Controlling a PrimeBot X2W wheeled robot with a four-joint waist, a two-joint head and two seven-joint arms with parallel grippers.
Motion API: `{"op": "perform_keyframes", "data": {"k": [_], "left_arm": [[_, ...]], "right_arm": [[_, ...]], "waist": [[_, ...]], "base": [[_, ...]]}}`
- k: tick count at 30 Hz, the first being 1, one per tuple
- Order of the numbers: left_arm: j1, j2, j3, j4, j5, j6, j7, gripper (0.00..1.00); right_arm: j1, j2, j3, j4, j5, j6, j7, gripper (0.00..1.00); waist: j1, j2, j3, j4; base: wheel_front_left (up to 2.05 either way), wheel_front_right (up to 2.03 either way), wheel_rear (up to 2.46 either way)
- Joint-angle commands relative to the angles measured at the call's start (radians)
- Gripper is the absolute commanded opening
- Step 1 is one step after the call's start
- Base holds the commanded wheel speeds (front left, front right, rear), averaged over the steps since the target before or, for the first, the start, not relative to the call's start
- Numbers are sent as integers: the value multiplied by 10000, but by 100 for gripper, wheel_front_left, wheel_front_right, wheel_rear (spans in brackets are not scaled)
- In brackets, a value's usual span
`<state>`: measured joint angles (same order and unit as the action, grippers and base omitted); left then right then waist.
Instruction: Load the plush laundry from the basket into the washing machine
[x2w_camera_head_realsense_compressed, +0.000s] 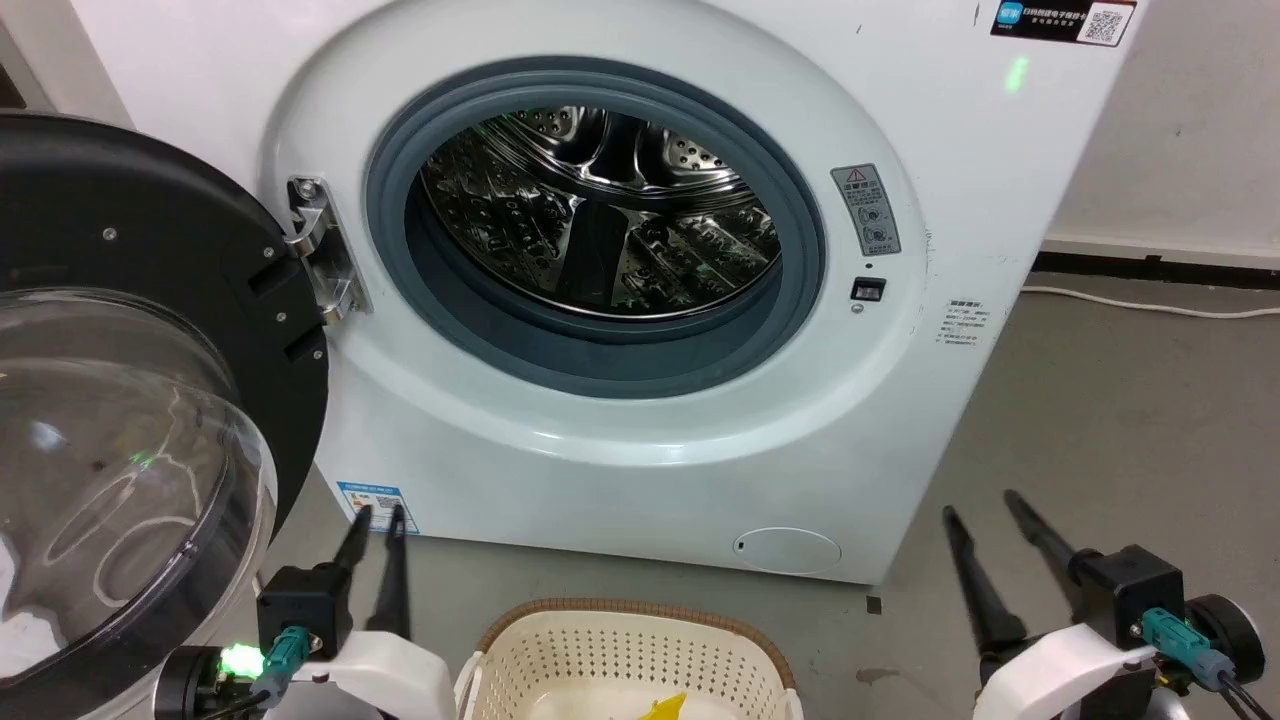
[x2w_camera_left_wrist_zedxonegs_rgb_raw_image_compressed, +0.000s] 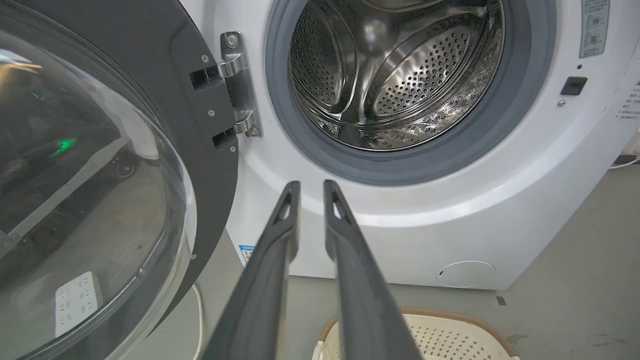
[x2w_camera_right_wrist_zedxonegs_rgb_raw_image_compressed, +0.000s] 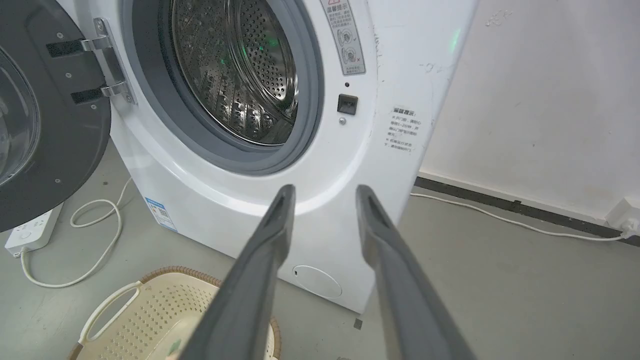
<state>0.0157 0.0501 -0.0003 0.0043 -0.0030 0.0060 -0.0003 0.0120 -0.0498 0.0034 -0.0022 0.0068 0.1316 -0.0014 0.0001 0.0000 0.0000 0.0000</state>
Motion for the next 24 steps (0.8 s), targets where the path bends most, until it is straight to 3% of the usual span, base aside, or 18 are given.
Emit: {"op": "perform_keyframes", "data": {"k": [1, 24], "left_arm": [[4, 0, -15, -9, -15, 12, -31, 100], [-313, 3, -419, 586, -150, -86, -491, 100]], "right_arm": [[13, 0, -15, -18, 42, 0, -31, 100], [-93, -1, -234, -110, 593, -2, -489, 100]], "waist": [[0, 0, 3, -1], [0, 0, 773, -309]], "base": [[0, 0, 0], [0, 0, 0]]}}
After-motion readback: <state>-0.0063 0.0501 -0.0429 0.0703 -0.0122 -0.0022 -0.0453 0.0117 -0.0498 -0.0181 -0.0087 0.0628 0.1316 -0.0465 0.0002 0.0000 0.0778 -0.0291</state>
